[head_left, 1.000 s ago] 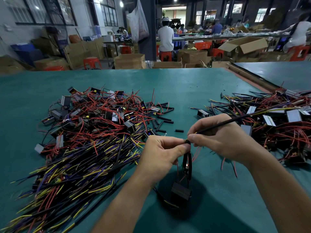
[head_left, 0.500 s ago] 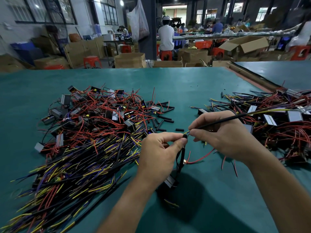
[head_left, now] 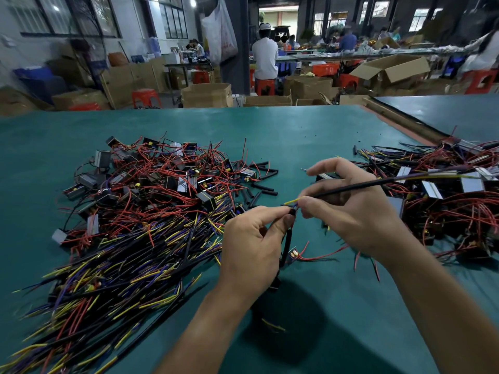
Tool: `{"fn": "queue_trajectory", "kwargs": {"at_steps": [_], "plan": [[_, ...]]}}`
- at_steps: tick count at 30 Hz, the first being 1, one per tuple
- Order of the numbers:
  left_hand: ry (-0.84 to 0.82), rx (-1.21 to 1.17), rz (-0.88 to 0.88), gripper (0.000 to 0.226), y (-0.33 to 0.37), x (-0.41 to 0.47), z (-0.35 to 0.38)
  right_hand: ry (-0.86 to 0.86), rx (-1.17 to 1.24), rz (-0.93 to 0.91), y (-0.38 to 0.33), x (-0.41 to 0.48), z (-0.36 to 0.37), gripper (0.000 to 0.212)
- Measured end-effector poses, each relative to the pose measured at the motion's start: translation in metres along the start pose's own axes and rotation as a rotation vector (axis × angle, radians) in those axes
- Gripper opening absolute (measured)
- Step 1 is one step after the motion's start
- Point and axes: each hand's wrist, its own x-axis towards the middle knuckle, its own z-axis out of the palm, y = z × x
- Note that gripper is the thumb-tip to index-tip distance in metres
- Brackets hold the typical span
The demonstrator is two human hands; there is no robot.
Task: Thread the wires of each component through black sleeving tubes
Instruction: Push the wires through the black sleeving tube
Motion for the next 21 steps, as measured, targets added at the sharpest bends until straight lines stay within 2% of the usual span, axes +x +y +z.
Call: {"fn": "queue_trajectory", "kwargs": {"at_steps": [5, 9, 16, 21], "plan": [[0.029, -0.043, -0.053, 0.012, 0.001, 0.0, 0.0, 0.001, -0.107, -0.015, 0.002, 0.001, 0.0, 0.015], [0.129, -0.005, -0.047, 0.01, 0.003, -0.001, 0.0, -0.03, -0.19, -0.041, 0.001, 0.001, -0.001, 0.017], [0.165, 0.159, 0.124, 0.009, 0.007, -0.004, 0.0, -0.058, -0.281, -0.075, 0.0, -0.001, -0.004, 0.02], [0.115, 0.157, 0.147, 0.011, 0.008, -0.005, 0.0, -0.094, -0.336, -0.07, 0.0, -0.002, -0.009, 0.023]]}}
